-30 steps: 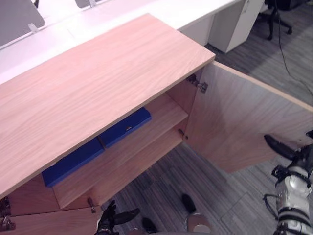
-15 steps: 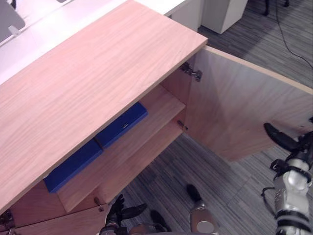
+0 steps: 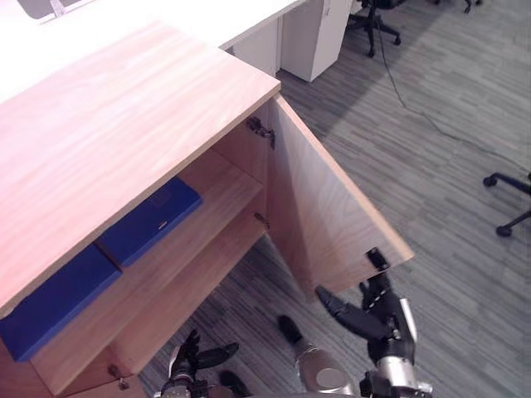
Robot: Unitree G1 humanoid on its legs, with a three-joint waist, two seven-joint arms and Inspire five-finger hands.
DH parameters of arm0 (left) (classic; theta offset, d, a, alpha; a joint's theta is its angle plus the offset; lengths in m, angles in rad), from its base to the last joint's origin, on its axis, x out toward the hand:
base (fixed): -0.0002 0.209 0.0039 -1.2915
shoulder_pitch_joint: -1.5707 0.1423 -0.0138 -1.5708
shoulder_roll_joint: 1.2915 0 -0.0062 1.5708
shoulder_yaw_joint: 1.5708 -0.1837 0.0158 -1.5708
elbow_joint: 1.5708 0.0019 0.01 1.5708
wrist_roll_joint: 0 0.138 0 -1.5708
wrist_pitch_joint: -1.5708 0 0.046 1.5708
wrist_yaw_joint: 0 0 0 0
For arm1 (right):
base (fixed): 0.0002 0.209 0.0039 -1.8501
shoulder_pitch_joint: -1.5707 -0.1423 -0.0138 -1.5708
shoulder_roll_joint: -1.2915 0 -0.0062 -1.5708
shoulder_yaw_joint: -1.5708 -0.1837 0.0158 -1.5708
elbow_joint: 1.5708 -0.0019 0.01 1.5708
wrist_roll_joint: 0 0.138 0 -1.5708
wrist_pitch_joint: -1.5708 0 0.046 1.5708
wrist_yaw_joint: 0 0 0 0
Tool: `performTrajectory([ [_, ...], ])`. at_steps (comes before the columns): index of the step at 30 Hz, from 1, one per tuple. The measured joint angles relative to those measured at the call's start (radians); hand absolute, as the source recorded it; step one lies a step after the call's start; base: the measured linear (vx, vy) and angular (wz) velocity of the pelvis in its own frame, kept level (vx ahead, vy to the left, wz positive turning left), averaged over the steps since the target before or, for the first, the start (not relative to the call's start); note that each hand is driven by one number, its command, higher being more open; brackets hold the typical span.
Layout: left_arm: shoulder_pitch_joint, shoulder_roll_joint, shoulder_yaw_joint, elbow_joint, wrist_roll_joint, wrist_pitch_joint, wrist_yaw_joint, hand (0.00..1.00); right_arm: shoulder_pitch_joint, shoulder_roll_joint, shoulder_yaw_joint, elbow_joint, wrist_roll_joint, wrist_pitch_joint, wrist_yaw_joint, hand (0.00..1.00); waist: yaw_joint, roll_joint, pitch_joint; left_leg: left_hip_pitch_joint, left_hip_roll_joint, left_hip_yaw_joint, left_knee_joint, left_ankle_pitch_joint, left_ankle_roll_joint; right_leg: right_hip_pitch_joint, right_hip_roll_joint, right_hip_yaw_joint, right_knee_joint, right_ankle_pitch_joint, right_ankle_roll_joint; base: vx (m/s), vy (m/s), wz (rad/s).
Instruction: Walk over to the cabinet, pick up the folder, carry it to the office cabinet, place the folder inside the office cabinet, then close the office cabinet door
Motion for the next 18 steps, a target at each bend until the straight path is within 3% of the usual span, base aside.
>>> performTrajectory([
  [4, -0.015, 0.007, -0.027, -0.001, 0.000, 0.003, 0.002, 1.00, 0.028, -0.054, 0.080, -0.010, -0.035, 0.043, 0.025, 1.00, 0.016, -0.021, -0.012, -0.038, -0.019, -0.117, 0.014, 0.005, 0.011, 0.017, -0.029, -0.099, 0.024, -0.030, -0.011, -0.10, -0.001, 0.77],
  [5, -0.024, 0.006, -0.029, -0.006, 0.000, 0.004, 0.003, 1.00, 0.018, -0.069, 0.113, -0.010, -0.053, 0.060, 0.046, 1.00, 0.046, -0.024, -0.017, -0.055, -0.032, -0.166, 0.008, 0.012, 0.014, 0.018, -0.045, -0.144, 0.029, -0.038, -0.013, -0.10, 0.008, 0.85],
  [7, -0.025, 0.003, -0.029, -0.020, 0.000, 0.005, 0.008, 1.00, -0.029, -0.088, 0.143, -0.009, -0.089, 0.089, 0.072, 1.00, 0.073, -0.025, -0.024, -0.078, -0.048, -0.221, -0.010, 0.034, 0.019, 0.018, -0.062, -0.196, 0.026, -0.047, -0.018, -0.09, 0.000, 1.00],
  [8, -0.026, 0.001, -0.029, -0.031, 0.000, 0.006, 0.016, 1.00, -0.119, -0.091, 0.161, 0.006, -0.127, 0.110, 0.095, 1.00, 0.105, -0.026, -0.027, -0.089, -0.073, -0.274, -0.060, 0.072, 0.026, 0.018, -0.082, -0.249, 0.023, -0.053, -0.022, -0.06, -0.014, 1.20],
  [9, -0.025, 0.000, -0.029, -0.042, 0.000, 0.006, 0.019, 1.00, -0.166, -0.088, 0.162, 0.016, -0.143, 0.110, 0.096, 1.00, 0.116, -0.027, -0.029, -0.089, -0.085, -0.293, -0.088, 0.092, 0.028, 0.017, -0.091, -0.268, 0.023, -0.054, -0.023, -0.04, -0.031, 1.29],
  [14, 0.004, 0.006, -0.006, -0.057, -0.011, 0.018, 0.042, 1.00, -0.594, 0.016, -0.010, 0.265, -0.238, 0.109, -0.007, 1.00, 0.203, -0.014, -0.048, -0.064, -0.129, -0.409, -0.282, 0.258, 0.050, 0.025, -0.120, -0.403, 0.028, -0.059, -0.016, -0.02, 0.002, 0.86],
  [18, 0.004, 0.006, 0.012, -0.061, -0.024, 0.029, 0.042, 1.00, -0.795, 0.052, -0.134, 0.451, -0.236, 0.109, -0.107, 1.00, 0.218, -0.010, -0.046, -0.071, -0.148, -0.474, -0.296, 0.283, 0.052, 0.054, -0.141, -0.473, 0.027, -0.068, -0.005, 0.02, 0.061, 0.64],
])
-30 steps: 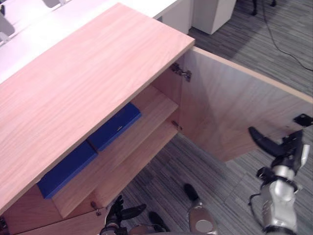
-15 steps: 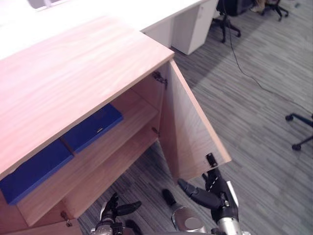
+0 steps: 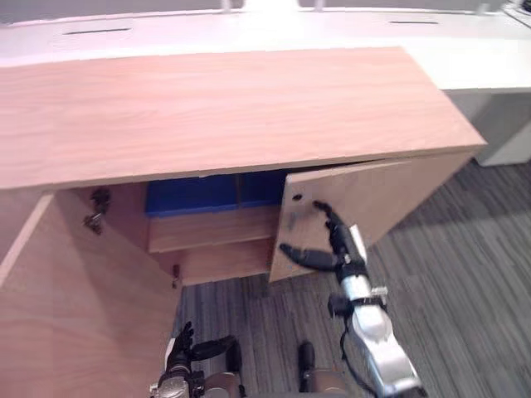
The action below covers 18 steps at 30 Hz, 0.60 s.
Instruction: Walk over to the cabinet, pick up the folder, carry it to the office cabinet, place the folder inside the office cabinet, then close the office cabinet door
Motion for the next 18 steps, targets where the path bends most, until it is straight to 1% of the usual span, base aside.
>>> performTrajectory([
  [1, 0.003, 0.000, 0.000, -0.005, 0.000, 0.000, 0.000, 1.00, -0.009, 0.022, -0.053, 0.032, 0.002, -0.006, -0.054, 1.00, 0.004, 0.001, 0.001, -0.002, -0.004, -0.012, 0.000, 0.000, 0.000, 0.008, -0.005, -0.013, 0.000, -0.002, 0.003, 0.02, 0.053, 0.26],
  [2, 0.004, 0.001, 0.000, -0.007, 0.000, 0.000, 0.000, 1.00, -0.022, 0.020, -0.090, 0.064, 0.002, -0.010, -0.063, 1.00, 0.003, 0.001, 0.001, -0.003, -0.007, -0.020, 0.000, 0.000, 0.000, 0.010, -0.007, -0.017, -0.001, -0.006, 0.007, 0.02, 0.056, 0.25],
  [3, 0.004, 0.001, 0.000, -0.009, -0.001, 0.000, 0.000, 1.00, -0.047, -0.006, -0.106, 0.118, 0.009, -0.017, -0.085, 1.00, 0.003, 0.004, 0.002, -0.006, -0.010, -0.032, 0.000, 0.000, 0.000, 0.012, -0.009, -0.021, -0.004, -0.007, 0.007, 0.01, 0.029, 0.15],
  [5, 0.004, 0.001, 0.000, -0.010, -0.006, 0.001, 0.000, 1.00, -0.065, -0.024, -0.106, 0.161, 0.010, -0.021, -0.084, 1.00, 0.005, 0.009, 0.005, -0.006, -0.012, -0.040, 0.000, 0.000, 0.000, 0.016, -0.009, -0.028, -0.006, -0.009, 0.007, 0.00, 0.020, 0.16],
  [7, 0.007, -0.004, 0.000, -0.016, -0.019, 0.001, -0.002, 1.00, -0.087, -0.028, -0.133, 0.193, 0.023, -0.024, -0.097, 1.00, 0.005, 0.020, 0.009, -0.012, -0.016, -0.063, 0.000, -0.002, 0.003, 0.022, -0.009, -0.049, -0.008, -0.014, 0.007, 0.00, 0.007, 0.29],
  [9, 0.024, -0.010, 0.014, -0.032, -0.049, 0.000, -0.001, 1.00, -0.059, -0.034, -0.135, 0.200, 0.029, -0.057, -0.095, 1.00, 0.003, 0.030, 0.012, -0.016, -0.015, -0.092, 0.000, -0.001, 0.002, 0.036, -0.006, -0.077, -0.014, -0.021, 0.006, 0.02, -0.021, 0.35],
  [10, 0.028, -0.012, 0.022, -0.032, -0.056, 0.000, -0.001, 1.00, -0.051, -0.035, -0.136, 0.205, 0.029, -0.061, -0.092, 1.00, 0.004, 0.032, 0.011, -0.017, -0.015, -0.101, 0.000, 0.000, 0.001, 0.040, -0.006, -0.085, -0.015, -0.023, 0.006, 0.03, -0.034, 0.41],
  [12, 0.045, -0.019, 0.034, -0.048, -0.089, -0.001, -0.002, 1.00, -0.031, -0.049, -0.137, 0.242, 0.030, -0.072, -0.073, 1.00, 0.005, 0.040, 0.007, -0.019, -0.018, -0.135, 0.000, 0.002, -0.003, 0.056, -0.007, -0.121, -0.018, -0.035, 0.006, 0.04, -0.032, 0.49],
  [14, 0.080, -0.039, 0.082, -0.088, -0.132, -0.009, -0.001, 1.00, 0.023, -0.063, -0.140, 0.330, 0.029, -0.083, -0.018, 1.00, 0.022, 0.045, 0.004, -0.023, -0.024, -0.192, 0.000, 0.010, -0.010, 0.087, -0.008, -0.184, -0.020, -0.058, 0.005, 0.09, -0.052, 0.81],
  [15, 0.088, -0.041, 0.090, -0.099, -0.138, -0.009, -0.001, 1.00, 0.038, -0.063, -0.138, 0.366, 0.029, -0.082, -0.001, 1.00, 0.031, 0.045, 0.004, -0.023, -0.026, -0.211, 0.000, 0.011, -0.011, 0.096, -0.008, -0.206, -0.020, -0.066, 0.004, 0.12, -0.066, 1.01],
  [17, 0.126, -0.046, 0.123, -0.152, -0.143, -0.012, -0.002, 1.00, 0.078, -0.048, -0.136, 0.542, 0.025, -0.071, 0.063, 1.00, 0.054, 0.053, 0.005, -0.035, -0.041, -0.304, 0.000, 0.030, -0.004, 0.132, -0.013, -0.305, -0.013, -0.098, 0.003, 0.14, -0.060, 1.20],
  [18, 0.136, -0.048, 0.130, -0.169, -0.145, -0.012, -0.002, 1.00, 0.085, -0.043, -0.137, 0.584, 0.023, -0.062, 0.075, 1.00, 0.060, 0.058, 0.007, -0.037, -0.045, -0.326, 0.000, 0.032, -0.005, 0.141, -0.015, -0.331, -0.010, -0.101, -0.004, 0.13, -0.044, 1.17],
])
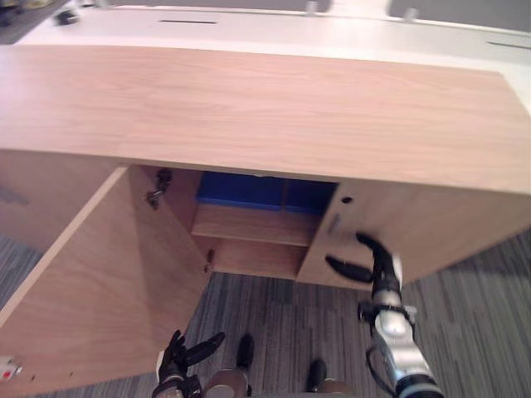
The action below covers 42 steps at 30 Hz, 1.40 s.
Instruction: Walk over to the cabinet, pick up the folder, carry it to the office cabinet, place the folder inside the office cabinet, then close the office cabinet door
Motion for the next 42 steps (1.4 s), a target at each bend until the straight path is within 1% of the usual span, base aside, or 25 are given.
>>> performTrajectory([
  [2, 0.037, -0.001, 0.037, -0.062, -0.003, 0.000, 0.000, 1.00, 0.021, 0.026, -0.027, 0.123, -0.024, 0.021, 0.026, 1.00, 0.021, 0.019, 0.001, -0.007, -0.016, -0.066, 0.000, 0.004, -0.002, 0.031, -0.005, -0.078, 0.008, -0.016, 0.002, 0.11, -0.028, 1.10],
  [4, 0.078, 0.001, 0.095, -0.149, -0.015, -0.001, 0.002, 1.00, 0.029, 0.044, -0.078, 0.194, -0.026, 0.032, 0.033, 1.00, 0.036, 0.033, -0.003, -0.008, -0.028, -0.099, 0.003, 0.010, -0.008, 0.059, -0.005, -0.119, 0.008, -0.026, -0.013, 0.10, -0.035, 0.94],
  [5, 0.095, 0.001, 0.113, -0.189, -0.024, -0.002, 0.002, 1.00, 0.028, 0.047, -0.103, 0.208, -0.025, 0.035, 0.033, 1.00, 0.040, 0.033, -0.003, -0.007, -0.031, -0.110, 0.005, 0.010, -0.009, 0.067, -0.005, -0.127, 0.009, -0.029, -0.018, 0.07, -0.044, 0.71],
  [7, 0.149, 0.005, 0.149, -0.328, -0.056, -0.010, 0.002, 1.00, 0.024, 0.048, -0.199, 0.214, -0.022, 0.039, 0.017, 1.00, 0.050, 0.034, -0.002, -0.007, -0.034, -0.135, 0.005, 0.015, -0.011, 0.080, -0.006, -0.139, 0.014, -0.036, -0.025, 0.01, -0.042, 0.48],
  [9, 0.177, 0.005, 0.160, -0.459, -0.080, -0.011, 0.000, 1.00, 0.026, 0.042, -0.271, 0.200, -0.008, 0.039, -0.009, 1.00, 0.069, 0.034, -0.002, -0.002, -0.042, -0.148, 0.004, 0.017, -0.009, 0.092, -0.011, -0.157, 0.018, -0.047, -0.023, -0.03, -0.035, 0.28],
  [10, 0.184, 0.006, 0.167, -0.512, -0.088, -0.011, -0.002, 1.00, 0.027, 0.038, -0.290, 0.193, 0.009, 0.039, -0.017, 1.00, 0.071, 0.034, -0.002, -0.001, -0.047, -0.152, 0.000, 0.018, -0.008, 0.095, -0.015, -0.161, 0.022, -0.058, -0.018, -0.05, -0.021, 0.19],
  [11, 0.188, 0.005, 0.173, -0.548, -0.093, -0.010, -0.002, 1.00, 0.028, 0.038, -0.306, 0.188, 0.015, 0.039, -0.018, 1.00, 0.071, 0.034, -0.002, -0.002, -0.050, -0.153, 0.000, 0.014, -0.012, 0.094, -0.019, -0.162, 0.028, -0.064, -0.014, -0.08, -0.016, 0.21],
  [12, 0.197, 0.004, 0.195, -0.638, -0.100, -0.011, -0.003, 1.00, 0.030, 0.040, -0.329, 0.181, 0.023, 0.040, -0.021, 1.00, 0.070, 0.035, -0.002, -0.004, -0.049, -0.115, -0.001, -0.009, -0.005, 0.095, -0.024, -0.169, 0.040, -0.076, -0.002, -0.08, -0.005, 0.19],
  [13, 0.196, 0.004, 0.208, -0.668, -0.100, -0.011, -0.004, 1.00, 0.034, 0.042, -0.338, 0.179, 0.025, 0.041, -0.021, 1.00, 0.069, 0.035, -0.002, -0.005, -0.044, -0.098, -0.001, -0.009, -0.005, 0.098, -0.024, -0.174, 0.042, -0.081, -0.005, -0.12, -0.016, 0.23],
  [15, 0.192, 0.016, 0.261, -0.788, -0.101, -0.013, 0.000, 1.00, 0.065, 0.051, -0.343, 0.167, 0.028, 0.050, -0.022, 1.00, 0.068, 0.031, -0.004, -0.003, -0.038, -0.060, 0.000, -0.006, -0.002, 0.101, -0.027, -0.182, 0.050, -0.096, -0.001, -0.10, -0.029, 0.15],
  [17, 0.190, 0.033, 0.275, -0.831, -0.101, -0.016, 0.001, 1.00, 0.076, 0.057, -0.344, 0.162, 0.028, 0.051, -0.022, 1.00, 0.067, 0.030, -0.005, -0.005, -0.038, -0.061, 0.000, -0.004, 0.001, 0.102, -0.028, -0.185, 0.053, -0.101, 0.001, 0.00, -0.031, 0.07],
  [20, 0.173, 0.094, 0.282, -0.883, -0.106, -0.029, 0.010, 1.00, 0.105, 0.066, -0.345, 0.162, 0.058, 0.061, -0.018, 1.00, 0.065, 0.027, -0.007, -0.007, -0.042, -0.066, 0.002, 0.010, 0.000, 0.103, -0.031, -0.186, 0.065, -0.100, 0.006, 0.05, -0.051, 0.09],
  [22, 0.164, 0.098, 0.280, -0.883, -0.109, -0.033, 0.024, 1.00, 0.108, 0.066, -0.349, 0.162, 0.063, 0.062, -0.015, 1.00, 0.063, 0.026, -0.009, -0.007, -0.043, -0.067, 0.005, 0.013, -0.002, 0.103, -0.031, -0.174, 0.068, -0.100, 0.006, 0.05, -0.030, 0.09],
  [24, 0.160, 0.102, 0.267, -0.876, -0.108, -0.041, 0.027, 1.00, 0.106, 0.067, -0.353, 0.160, 0.063, 0.062, -0.014, 1.00, 0.065, 0.021, -0.011, -0.004, -0.038, -0.068, 0.005, 0.013, -0.002, 0.103, -0.032, -0.152, 0.068, -0.101, 0.004, 0.02, -0.027, 0.05],
  [28, 0.181, 0.110, 0.231, -0.864, -0.108, -0.072, 0.053, 1.00, 0.102, 0.076, -0.340, 0.122, 0.063, 0.057, -0.003, 1.00, 0.067, 0.014, -0.014, 0.010, -0.029, -0.044, 0.005, 0.013, -0.002, 0.099, -0.028, -0.070, 0.066, -0.101, 0.003, -0.05, -0.007, -0.17],
  [29, 0.199, 0.105, 0.222, -0.864, -0.108, -0.090, 0.067, 1.00, 0.099, 0.080, -0.339, 0.121, 0.063, 0.055, -0.001, 1.00, 0.067, 0.013, -0.014, 0.015, -0.024, -0.025, 0.000, 0.013, -0.002, 0.096, -0.026, -0.047, 0.063, -0.101, 0.003, -0.11, -0.006, -0.40],
  [32, 0.229, 0.067, 0.208, -0.868, -0.107, -0.133, 0.072, 1.00, 0.104, 0.091, -0.339, 0.129, 0.063, 0.055, -0.002, 1.00, 0.066, 0.010, -0.015, 0.018, -0.010, 0.002, -0.001, 0.014, -0.004, 0.082, -0.018, -0.006, 0.057, -0.100, 0.006, -0.15, -0.004, -0.35],
  [33, 0.247, 0.050, 0.182, -0.880, -0.107, -0.158, 0.074, 1.00, 0.111, 0.099, -0.338, 0.144, 0.063, 0.056, -0.004, 1.00, 0.067, 0.008, -0.017, 0.017, -0.001, 0.007, -0.001, 0.013, -0.012, 0.080, -0.014, 0.002, 0.055, -0.102, 0.000, -0.14, -0.001, -0.11],
  [35, 0.272, 0.033, 0.149, -0.896, -0.107, -0.181, 0.079, 1.00, 0.122, 0.107, -0.333, 0.158, 0.064, 0.057, -0.005, 1.00, 0.067, 0.005, -0.020, 0.013, 0.009, 0.026, -0.001, 0.013, -0.012, 0.073, -0.007, 0.011, 0.055, -0.100, -0.001, -0.13, -0.001, -0.06],
  [37, 0.312, 0.023, 0.093, -0.911, -0.103, -0.184, 0.080, 1.00, 0.147, 0.115, -0.298, 0.165, 0.064, 0.057, -0.006, 1.00, 0.066, 0.004, -0.024, 0.005, 0.024, 0.058, 0.000, 0.017, -0.013, 0.066, 0.002, 0.017, 0.056, -0.102, 0.005, -0.14, -0.008, 0.05],
  [39, 0.354, 0.020, 0.005, -0.907, -0.086, -0.176, 0.080, 1.00, 0.164, 0.130, -0.281, 0.166, 0.065, 0.058, -0.006, 1.00, 0.066, 0.005, -0.025, -0.014, 0.035, 0.093, 0.000, 0.017, -0.013, 0.047, 0.007, 0.028, 0.065, -0.102, 0.005, -0.13, 0.008, 0.14],
  [42, 0.387, 0.013, -0.083, -0.873, -0.078, -0.166, 0.077, 1.00, 0.165, 0.136, -0.263, 0.165, 0.066, 0.058, -0.005, 1.00, 0.066, 0.004, -0.026, -0.037, 0.035, 0.117, 0.001, 0.013, -0.018, 0.017, 0.005, 0.056, 0.070, -0.103, 0.005, -0.06, 0.037, -0.02],
])
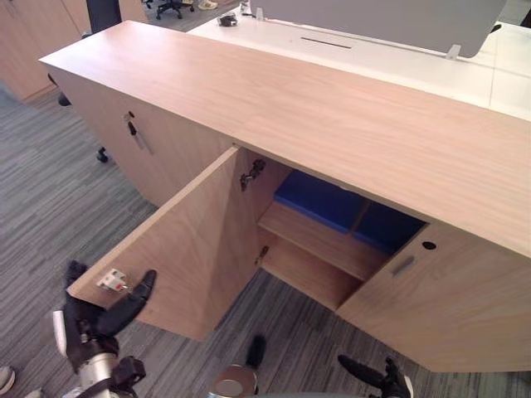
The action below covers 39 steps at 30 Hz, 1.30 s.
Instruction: Walk over to the cabinet, pick up the folder, carry it to the office cabinet, place the folder inside the office cabinet, then close the office cabinet door
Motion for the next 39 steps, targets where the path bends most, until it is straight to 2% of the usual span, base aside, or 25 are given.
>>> performTrajectory([
  [2, 0.002, -0.015, -0.078, 0.087, -0.005, 0.009, -0.015, 1.00, -0.014, 0.003, 0.002, 0.000, 0.000, -0.001, -0.002, 1.00, -0.003, 0.001, -0.001, -0.013, -0.001, 0.065, -0.001, -0.002, -0.001, -0.032, -0.007, 0.058, 0.002, 0.001, -0.002, -0.03, 0.107, -0.32],
  [3, 0.001, -0.010, -0.108, 0.127, -0.011, 0.029, -0.020, 1.00, -0.025, 0.005, 0.012, -0.001, 0.000, -0.001, -0.005, 1.00, -0.019, -0.010, -0.004, -0.026, -0.010, 0.090, -0.001, -0.018, -0.021, -0.059, -0.011, 0.104, 0.004, 0.000, -0.021, -0.02, 0.117, -0.32],
  [4, -0.001, -0.006, -0.116, 0.143, -0.011, 0.035, -0.023, 1.00, -0.029, 0.013, 0.023, -0.002, 0.000, -0.002, -0.006, 1.00, -0.033, -0.027, -0.005, -0.045, -0.023, 0.101, 0.025, -0.017, -0.014, -0.079, -0.029, 0.117, 0.007, -0.001, -0.033, 0.03, 0.121, -0.38],
  [5, -0.003, -0.007, -0.132, 0.172, -0.010, 0.054, -0.033, 1.00, -0.042, 0.007, 0.039, 0.001, 0.000, -0.009, -0.009, 1.00, -0.039, -0.029, -0.006, -0.057, -0.027, 0.100, 0.109, -0.036, 0.024, -0.111, -0.037, 0.154, 0.022, 0.001, -0.034, 0.12, 0.089, -0.59],
  [7, 0.000, 0.001, -0.158, 0.218, 0.001, 0.074, -0.033, 1.00, -0.053, 0.011, 0.043, 0.000, -0.001, -0.009, -0.012, 1.00, -0.054, -0.023, -0.010, -0.021, -0.028, 0.147, 0.019, -0.042, 0.018, -0.143, -0.029, 0.220, 0.027, 0.007, -0.038, 0.11, 0.071, -0.55],
  [9, -0.005, 0.040, -0.196, 0.245, 0.020, 0.099, -0.033, 1.00, -0.064, 0.012, 0.042, -0.001, -0.002, -0.008, -0.011, 1.00, -0.092, -0.025, -0.009, -0.018, -0.048, 0.155, 0.004, -0.040, 0.008, -0.170, -0.031, 0.277, 0.054, 0.006, -0.056, 0.00, 0.091, -0.03],
  [10, -0.007, 0.052, -0.206, 0.257, 0.035, 0.116, -0.032, 1.00, -0.065, 0.026, 0.050, 0.001, -0.003, -0.010, -0.011, 1.00, -0.122, -0.052, -0.005, -0.021, -0.064, 0.156, 0.020, -0.048, 0.009, -0.180, -0.054, 0.304, 0.062, -0.008, -0.084, -0.01, 0.097, -0.01],
  [11, -0.010, 0.057, -0.206, 0.265, 0.049, 0.119, -0.031, 1.00, -0.066, 0.026, 0.060, -0.001, -0.003, -0.014, -0.013, 1.00, -0.125, -0.061, -0.003, -0.031, -0.070, 0.161, 0.086, -0.047, 0.039, -0.186, -0.064, 0.310, 0.067, -0.009, -0.083, 0.07, 0.082, -0.48],
  [12, -0.012, 0.058, -0.217, 0.300, 0.069, 0.128, -0.020, 1.00, -0.070, 0.008, 0.080, -0.001, -0.004, -0.013, -0.010, 1.00, -0.126, -0.045, -0.009, 0.004, -0.057, 0.174, 0.091, -0.112, 0.054, -0.193, -0.045, 0.330, 0.067, -0.002, -0.081, 0.09, 0.069, -0.74],
  [15, -0.041, 0.089, -0.251, 0.357, 0.071, 0.123, 0.046, 1.00, -0.053, 0.018, 0.085, -0.003, -0.004, -0.012, -0.011, 1.00, -0.145, -0.064, -0.011, 0.057, -0.062, 0.226, 0.005, -0.107, 0.008, -0.189, -0.046, 0.360, 0.033, 0.019, -0.106, -0.03, 0.076, -0.52],
  [16, -0.069, 0.101, -0.256, 0.383, 0.071, 0.125, 0.065, 1.00, -0.048, 0.031, 0.095, 0.001, -0.004, -0.014, -0.010, 1.00, -0.158, -0.094, -0.005, 0.017, -0.072, 0.237, 0.128, -0.127, 0.044, -0.199, -0.084, 0.368, 0.025, 0.018, -0.101, -0.04, 0.078, -0.26],
  [17, -0.077, 0.100, -0.261, 0.396, 0.071, 0.128, 0.075, 1.00, -0.050, 0.020, 0.098, 0.000, -0.003, -0.015, -0.010, 1.00, -0.157, -0.075, -0.013, -0.005, -0.067, 0.236, 0.234, -0.167, 0.081, -0.205, -0.072, 0.371, 0.024, 0.021, -0.098, 0.04, 0.048, -0.46],
  [18, -0.076, 0.093, -0.268, 0.407, 0.071, 0.132, 0.087, 1.00, -0.055, 0.000, 0.098, -0.001, -0.004, -0.013, -0.006, 1.00, -0.158, -0.050, -0.015, 0.022, -0.039, 0.240, 0.212, -0.244, 0.059, -0.199, -0.045, 0.378, 0.000, 0.023, -0.093, 0.04, 0.042, -0.63],
  [19, -0.100, 0.096, -0.271, 0.445, 0.082, 0.136, 0.093, 1.00, -0.065, -0.001, 0.098, 0.000, -0.004, -0.006, -0.007, 1.00, -0.163, -0.042, -0.018, 0.052, -0.031, 0.276, 0.150, -0.233, 0.043, -0.201, -0.033, 0.389, 0.004, 0.039, -0.069, 0.00, 0.050, -0.54],
  [20, -0.127, 0.110, -0.278, 0.473, 0.088, 0.141, 0.102, 1.00, -0.058, 0.003, 0.097, -0.002, -0.004, -0.006, -0.001, 1.00, -0.169, -0.049, -0.020, 0.078, -0.036, 0.277, 0.101, -0.221, 0.020, -0.213, -0.007, 0.363, 0.047, 0.046, -0.070, -0.06, 0.052, -0.25],
  [21, -0.134, 0.124, -0.282, 0.474, 0.088, 0.145, 0.105, 1.00, -0.052, 0.010, 0.099, -0.004, -0.005, -0.007, 0.001, 1.00, -0.173, -0.075, -0.022, 0.090, -0.057, 0.271, 0.091, -0.219, 0.005, -0.216, -0.010, 0.367, 0.040, 0.038, -0.092, -0.08, 0.031, 0.30],
  [22, -0.178, 0.137, -0.309, 0.490, 0.090, 0.165, 0.108, 1.00, -0.052, 0.011, 0.094, -0.002, -0.003, -0.011, 0.002, 1.00, -0.197, -0.075, -0.021, 0.039, -0.067, 0.252, 0.194, -0.226, 0.043, -0.231, -0.028, 0.373, 0.053, 0.046, -0.071, -0.03, 0.039, 0.17],
  [23, -0.211, 0.131, -0.336, 0.512, 0.098, 0.179, 0.108, 1.00, -0.070, -0.012, 0.096, 0.005, -0.004, -0.007, 0.003, 1.00, -0.199, -0.053, -0.020, 0.049, -0.051, 0.267, 0.177, -0.238, 0.043, -0.237, -0.006, 0.379, 0.038, 0.046, -0.072, -0.03, 0.064, 0.11],
  [24, -0.232, 0.132, -0.357, 0.527, 0.110, 0.192, 0.109, 1.00, -0.066, -0.014, 0.100, 0.001, -0.005, -0.005, 0.006, 1.00, -0.203, -0.053, -0.024, 0.061, -0.053, 0.281, 0.136, -0.242, 0.020, -0.231, -0.009, 0.380, 0.007, 0.044, -0.077, -0.02, 0.105, -0.26],
  [25, -0.265, 0.154, -0.405, 0.543, 0.150, 0.193, 0.101, 1.00, -0.056, 0.006, 0.107, -0.004, -0.005, -0.011, 0.008, 1.00, -0.223, -0.073, -0.028, 0.055, -0.074, 0.293, 0.125, -0.241, 0.030, -0.232, -0.037, 0.389, -0.057, 0.046, -0.077, -0.03, 0.089, -0.08],
  [26, -0.286, 0.163, -0.427, 0.550, 0.162, 0.193, 0.097, 1.00, -0.056, 0.005, 0.105, -0.009, -0.002, -0.014, 0.010, 1.00, -0.227, -0.068, -0.024, 0.025, -0.067, 0.285, 0.182, -0.231, 0.063, -0.234, -0.033, 0.388, -0.069, 0.051, -0.072, 0.02, 0.120, -0.45],
  [27, -0.314, 0.158, -0.463, 0.560, 0.186, 0.201, 0.097, 1.00, -0.078, -0.011, 0.098, -0.008, -0.005, -0.006, 0.011, 1.00, -0.223, -0.039, -0.024, 0.045, -0.036, 0.317, 0.148, -0.225, 0.053, -0.235, 0.001, 0.392, -0.088, 0.072, -0.058, 0.00, 0.090, -0.69],
  [31, -0.418, 0.152, -0.512, 0.526, 0.204, 0.221, 0.068, 1.00, -0.089, -0.015, 0.095, -0.003, -0.002, 0.000, 0.011, 1.00, -0.253, -0.024, -0.017, 0.070, -0.038, 0.371, 0.114, -0.218, 0.043, -0.230, 0.061, 0.382, -0.037, 0.122, -0.061, -0.08, 0.098, -0.43],
  [36, -0.522, 0.106, -0.518, 0.392, 0.206, 0.212, 0.039, 1.00, -0.089, -0.042, 0.071, -0.001, -0.003, 0.001, 0.012, 1.00, -0.280, 0.001, -0.016, 0.071, -0.072, 0.387, 0.086, -0.218, 0.042, -0.264, 0.052, 0.436, -0.036, 0.181, -0.044, 0.02, 0.038, -0.13],
  [39, -0.626, 0.111, -0.503, 0.407, 0.230, 0.212, 0.047, 1.00, -0.086, -0.054, 0.076, 0.001, -0.003, 0.001, 0.015, 1.00, -0.302, 0.012, -0.021, 0.085, -0.059, 0.426, 0.081, -0.211, 0.032, -0.262, 0.067, 0.455, -0.059, 0.221, -0.059, 0.15, -0.024, -0.41],
])
